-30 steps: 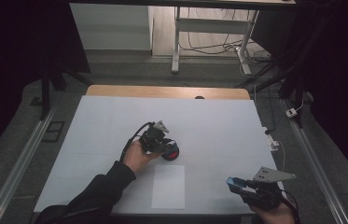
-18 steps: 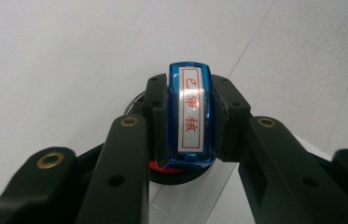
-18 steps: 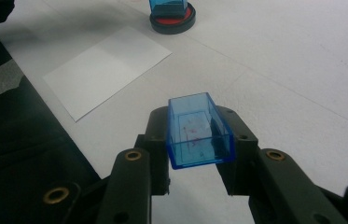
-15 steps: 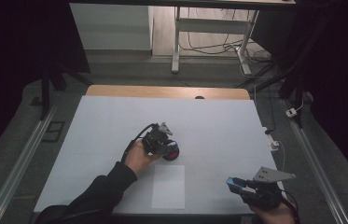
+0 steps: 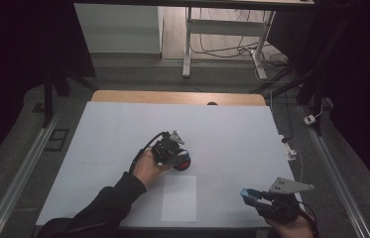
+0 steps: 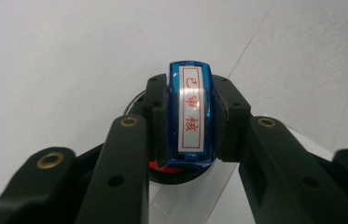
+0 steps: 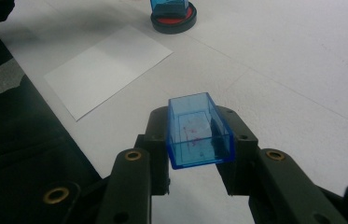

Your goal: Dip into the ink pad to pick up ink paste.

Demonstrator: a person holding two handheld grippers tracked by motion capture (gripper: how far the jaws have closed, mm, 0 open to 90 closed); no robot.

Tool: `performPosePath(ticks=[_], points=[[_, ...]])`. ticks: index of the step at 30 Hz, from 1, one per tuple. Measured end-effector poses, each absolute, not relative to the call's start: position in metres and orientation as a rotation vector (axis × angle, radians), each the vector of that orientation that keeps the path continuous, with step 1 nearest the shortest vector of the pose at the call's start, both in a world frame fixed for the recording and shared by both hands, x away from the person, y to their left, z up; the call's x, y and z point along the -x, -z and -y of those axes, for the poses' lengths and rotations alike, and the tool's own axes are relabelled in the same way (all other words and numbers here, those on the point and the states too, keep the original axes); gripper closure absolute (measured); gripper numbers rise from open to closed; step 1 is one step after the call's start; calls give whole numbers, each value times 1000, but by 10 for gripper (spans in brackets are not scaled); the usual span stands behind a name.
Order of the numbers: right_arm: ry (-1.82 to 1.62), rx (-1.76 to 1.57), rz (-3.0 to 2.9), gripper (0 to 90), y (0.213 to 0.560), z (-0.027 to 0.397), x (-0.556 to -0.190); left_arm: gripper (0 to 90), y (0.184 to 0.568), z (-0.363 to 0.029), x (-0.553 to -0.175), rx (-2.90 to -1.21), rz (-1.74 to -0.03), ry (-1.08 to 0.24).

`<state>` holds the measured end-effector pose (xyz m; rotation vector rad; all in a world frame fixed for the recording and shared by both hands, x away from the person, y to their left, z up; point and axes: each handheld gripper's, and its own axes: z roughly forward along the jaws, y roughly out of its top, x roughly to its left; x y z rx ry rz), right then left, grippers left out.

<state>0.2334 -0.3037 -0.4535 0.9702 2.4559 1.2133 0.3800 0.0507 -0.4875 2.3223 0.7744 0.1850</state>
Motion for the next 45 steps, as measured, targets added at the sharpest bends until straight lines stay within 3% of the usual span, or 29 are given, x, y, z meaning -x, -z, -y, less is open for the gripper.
performPosePath(ticks=[8,19,45], points=[[-1218,-968,-2455,677,454,304,-233,705,492,-61,-387,-2261,-792,-98],[-1222,-970,-2451,677,454,304,-233,703,490,-56,-380,-2290,-747,-177],[-1227,-966,-2445,677,453,304,-233,702,460,-81,-364,-2159,-705,-115]])
